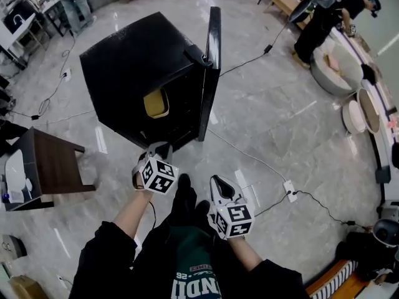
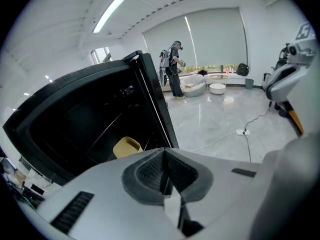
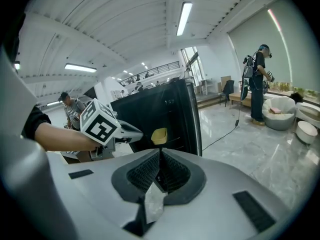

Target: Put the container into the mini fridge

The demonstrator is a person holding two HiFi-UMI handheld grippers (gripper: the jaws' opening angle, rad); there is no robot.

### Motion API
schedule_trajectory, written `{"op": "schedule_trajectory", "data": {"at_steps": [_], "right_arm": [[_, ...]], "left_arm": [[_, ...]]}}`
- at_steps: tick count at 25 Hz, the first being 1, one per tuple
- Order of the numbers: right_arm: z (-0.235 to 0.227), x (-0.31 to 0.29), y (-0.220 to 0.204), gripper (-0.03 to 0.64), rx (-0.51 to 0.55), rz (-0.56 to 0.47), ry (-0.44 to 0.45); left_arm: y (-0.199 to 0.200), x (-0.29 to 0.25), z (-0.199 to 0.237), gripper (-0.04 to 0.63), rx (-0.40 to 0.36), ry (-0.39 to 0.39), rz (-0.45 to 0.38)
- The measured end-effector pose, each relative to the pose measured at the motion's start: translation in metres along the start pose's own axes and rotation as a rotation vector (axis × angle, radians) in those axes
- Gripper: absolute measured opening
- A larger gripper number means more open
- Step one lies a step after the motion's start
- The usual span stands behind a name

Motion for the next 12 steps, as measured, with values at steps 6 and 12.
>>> {"op": "schedule_trajectory", "data": {"at_steps": [6,12], "right_arm": [[0.005,0.006,0.009,0.035,0.014,-0.027,0.023],[0.011,0.014,0.014,0.035,-0.003,-0.050,0.034]], "left_arm": [[0.002,0.039,-0.024,0.012,0.084,-0.012,-0.032],[-0.006,0.072,-0.044,0.012,0.165,-0.019,-0.037]]}}
Point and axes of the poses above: the fingertips, and each gripper's own axes: x backward along the fingers, z to its left, y out of its top, the point moved 3 cm from there along x, backward along the fingers, and after that the axes turned 3 degrees about y, right-handed, at the moved point
